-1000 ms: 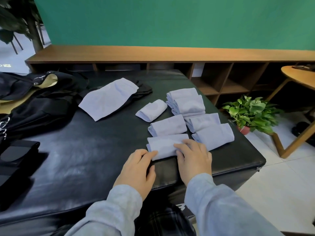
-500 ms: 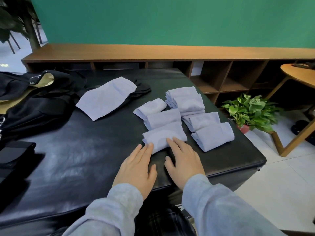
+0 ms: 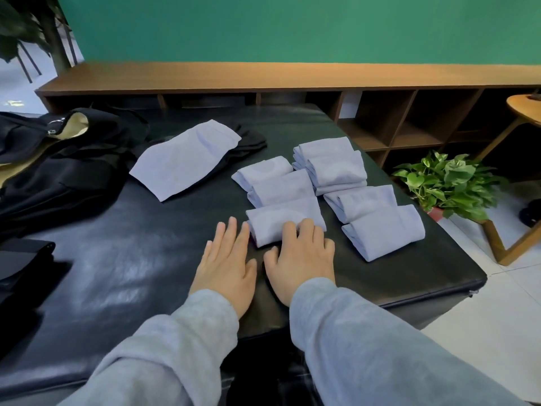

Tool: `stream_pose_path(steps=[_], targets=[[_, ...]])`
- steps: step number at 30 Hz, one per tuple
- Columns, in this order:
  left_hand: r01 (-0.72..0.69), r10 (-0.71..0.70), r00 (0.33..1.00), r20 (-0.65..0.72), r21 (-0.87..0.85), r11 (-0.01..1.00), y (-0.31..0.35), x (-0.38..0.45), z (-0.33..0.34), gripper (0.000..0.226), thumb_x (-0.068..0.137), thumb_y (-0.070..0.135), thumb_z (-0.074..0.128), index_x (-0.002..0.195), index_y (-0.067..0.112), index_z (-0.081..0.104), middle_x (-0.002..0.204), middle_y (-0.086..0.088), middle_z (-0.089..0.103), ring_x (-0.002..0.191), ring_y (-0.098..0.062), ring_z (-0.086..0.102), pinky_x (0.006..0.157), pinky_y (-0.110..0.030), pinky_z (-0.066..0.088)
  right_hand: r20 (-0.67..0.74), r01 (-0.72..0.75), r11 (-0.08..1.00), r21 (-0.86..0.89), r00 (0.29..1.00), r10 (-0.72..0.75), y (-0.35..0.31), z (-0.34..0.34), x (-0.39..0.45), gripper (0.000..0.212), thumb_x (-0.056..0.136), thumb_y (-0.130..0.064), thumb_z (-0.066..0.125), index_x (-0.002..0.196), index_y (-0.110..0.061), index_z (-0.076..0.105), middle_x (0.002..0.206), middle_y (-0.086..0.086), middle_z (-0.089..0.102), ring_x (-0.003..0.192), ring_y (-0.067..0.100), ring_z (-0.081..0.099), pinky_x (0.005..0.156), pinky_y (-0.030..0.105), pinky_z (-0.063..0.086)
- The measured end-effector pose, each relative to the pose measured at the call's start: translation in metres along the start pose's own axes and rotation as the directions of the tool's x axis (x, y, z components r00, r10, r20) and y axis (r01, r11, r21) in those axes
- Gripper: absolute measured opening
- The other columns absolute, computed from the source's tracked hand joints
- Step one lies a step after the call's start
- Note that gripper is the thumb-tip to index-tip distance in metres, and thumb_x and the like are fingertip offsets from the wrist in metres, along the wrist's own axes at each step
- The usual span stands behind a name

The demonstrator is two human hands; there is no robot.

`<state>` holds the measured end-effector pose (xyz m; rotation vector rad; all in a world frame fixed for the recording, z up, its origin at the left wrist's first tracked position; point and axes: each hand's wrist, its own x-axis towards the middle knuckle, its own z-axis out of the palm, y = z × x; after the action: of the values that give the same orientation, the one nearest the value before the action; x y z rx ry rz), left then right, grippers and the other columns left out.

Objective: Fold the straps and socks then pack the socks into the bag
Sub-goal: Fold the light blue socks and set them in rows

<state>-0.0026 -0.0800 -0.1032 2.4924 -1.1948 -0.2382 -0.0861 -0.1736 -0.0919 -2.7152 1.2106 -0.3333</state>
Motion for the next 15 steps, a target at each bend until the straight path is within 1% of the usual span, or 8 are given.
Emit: stream_pose_path(steps=[2, 4, 6, 8, 11, 15], targets=[[0.041, -0.039, 0.998, -0.041, 0.038, 0.998, -0.013, 0.005, -0.004, 0.059, 0.1, 0.029, 0.026, 0.148, 0.023, -0.008, 0.154, 0.006, -0.022, 0.14, -0.011, -0.024, 0.113, -0.028, -0.011, 0.002, 0.003, 1.0, -0.011, 1.0, -0.003, 0.0, 0.001, 0.002, 0.027, 0.088, -0.035, 0.036, 0.109, -0.018, 0.038, 0.11, 0.004, 0.037, 0.102, 0.024, 0.036, 0.084, 0.036, 0.029], [0.087, -0.085, 0.995, -0.045, 0.04, 0.995, -0.024, 0.015, -0.009, 0.057, 0.101, 0.029, 0.026, 0.149, 0.023, -0.004, 0.155, 0.004, -0.019, 0.141, -0.013, -0.022, 0.114, -0.031, -0.009, -0.007, 0.001, 1.0, 0.013, 1.0, -0.001, 0.001, 0.002, 0.003, 0.027, 0.088, -0.034, 0.037, 0.11, -0.019, 0.038, 0.111, 0.003, 0.037, 0.104, 0.024, 0.037, 0.086, 0.036, 0.03], [0.142, -0.142, 0.989, -0.036, -0.001, 0.99, -0.031, 0.028, -0.014, 0.057, 0.1, 0.025, 0.029, 0.149, 0.023, 0.0, 0.156, 0.002, -0.017, 0.141, -0.015, -0.02, 0.114, -0.032, -0.008, -0.009, 0.009, 0.998, 0.054, 1.0, -0.008, 0.004, 0.003, 0.004, 0.03, 0.088, -0.033, 0.038, 0.116, -0.021, 0.039, 0.118, 0.001, 0.037, 0.108, 0.022, 0.036, 0.091, 0.034, 0.031], [0.17, -0.17, 0.984, -0.049, 0.003, 0.985, -0.039, 0.039, -0.017, 0.056, 0.1, 0.023, 0.03, 0.15, 0.024, 0.003, 0.156, 0.001, -0.016, 0.141, -0.016, -0.02, 0.114, -0.032, -0.007, -0.009, 0.024, 0.995, 0.093, 1.0, -0.023, 0.005, 0.004, 0.005, 0.038, 0.088, -0.032, 0.039, 0.125, -0.024, 0.037, 0.13, -0.002, 0.032, 0.116, 0.019, 0.034, 0.095, 0.033, 0.03], [0.198, -0.195, 0.979, -0.065, 0.05, 0.979, -0.049, 0.057, -0.021, 0.056, 0.1, 0.031, 0.031, 0.15, 0.027, 0.005, 0.156, 0.0, -0.016, 0.142, -0.016, -0.02, 0.115, -0.035, -0.006, -0.013, 0.046, 0.993, 0.107, 0.999, -0.045, 0.006, 0.006, 0.006, 0.046, 0.088, -0.031, 0.04, 0.133, -0.028, 0.032, 0.141, -0.006, 0.025, 0.123, 0.017, 0.03, 0.098, 0.032, 0.027], [0.31, -0.308, 0.95, -0.049, 0.047, 0.949, -0.055, 0.083, -0.031, 0.059, 0.097, 0.044, 0.034, 0.149, 0.033, 0.009, 0.156, -0.001, -0.015, 0.142, -0.018, -0.019, 0.116, -0.04, -0.004, 0.002, 0.049, 0.993, 0.105, 0.999, -0.049, 0.006, 0.007, 0.007, 0.049, 0.089, -0.032, 0.039, 0.136, -0.03, 0.029, 0.143, -0.009, 0.023, 0.124, 0.015, 0.028, 0.098, 0.032, 0.026]])
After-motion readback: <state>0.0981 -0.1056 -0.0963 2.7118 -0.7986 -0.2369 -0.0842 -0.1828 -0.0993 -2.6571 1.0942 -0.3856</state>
